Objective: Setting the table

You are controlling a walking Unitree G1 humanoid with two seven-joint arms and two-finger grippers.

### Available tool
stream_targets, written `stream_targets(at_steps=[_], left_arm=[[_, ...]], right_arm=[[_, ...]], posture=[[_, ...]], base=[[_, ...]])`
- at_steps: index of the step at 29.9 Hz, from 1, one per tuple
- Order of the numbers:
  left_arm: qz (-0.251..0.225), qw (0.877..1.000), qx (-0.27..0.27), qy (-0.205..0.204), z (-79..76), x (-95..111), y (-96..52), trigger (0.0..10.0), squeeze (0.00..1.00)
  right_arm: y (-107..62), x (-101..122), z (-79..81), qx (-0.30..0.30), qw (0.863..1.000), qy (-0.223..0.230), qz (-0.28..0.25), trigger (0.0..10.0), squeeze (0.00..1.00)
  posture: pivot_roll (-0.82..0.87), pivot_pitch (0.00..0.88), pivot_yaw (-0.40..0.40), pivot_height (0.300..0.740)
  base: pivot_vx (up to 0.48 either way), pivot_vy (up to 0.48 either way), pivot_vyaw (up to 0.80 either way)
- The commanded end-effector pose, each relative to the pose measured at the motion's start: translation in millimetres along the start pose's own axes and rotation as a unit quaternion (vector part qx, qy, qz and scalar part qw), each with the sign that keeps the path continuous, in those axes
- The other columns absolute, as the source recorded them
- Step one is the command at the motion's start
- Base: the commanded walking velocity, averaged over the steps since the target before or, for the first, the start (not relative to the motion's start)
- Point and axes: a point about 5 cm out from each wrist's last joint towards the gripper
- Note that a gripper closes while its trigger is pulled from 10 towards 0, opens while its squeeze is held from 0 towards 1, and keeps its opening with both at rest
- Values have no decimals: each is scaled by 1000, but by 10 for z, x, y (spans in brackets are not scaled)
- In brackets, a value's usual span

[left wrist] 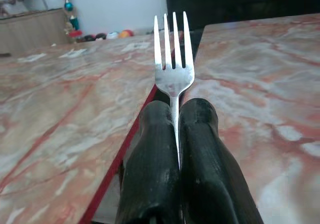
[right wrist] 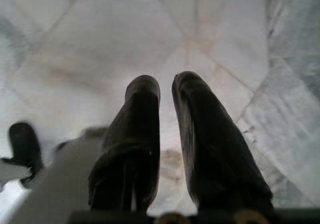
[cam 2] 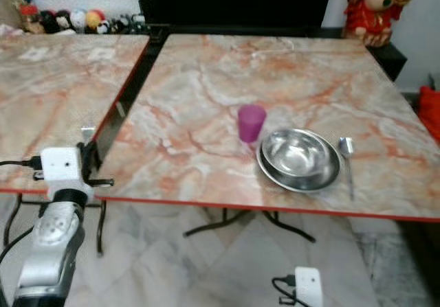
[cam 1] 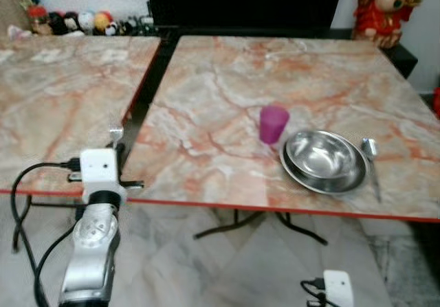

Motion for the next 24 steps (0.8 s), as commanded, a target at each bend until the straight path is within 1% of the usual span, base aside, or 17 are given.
stream_targets(at_steps=[1, 24], left_arm=[[-12, 1000, -9, -4, -53, 59, 18, 10000, 0], [-15, 1000, -17, -4, -81, 77, 20, 10000, 0]], right_arm=[[-2, -41, -59, -6, 1000, -2, 10, 10000, 0], [-2, -44, -71, -10, 1000, 3, 11, 10000, 0]], posture=[[-43, 46, 41, 732], [-44, 47, 40, 732]], base=[[0, -465, 0], [0, -465, 0]])
Point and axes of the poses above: a point about 5 cm out from each wrist's last joint towards the gripper, its own y axis pointing out of the wrist towards the gripper, its own x axis along the axis of the wrist's last joint, z = x × y, and after that the axes turned 13 degrees about -y, right-handed
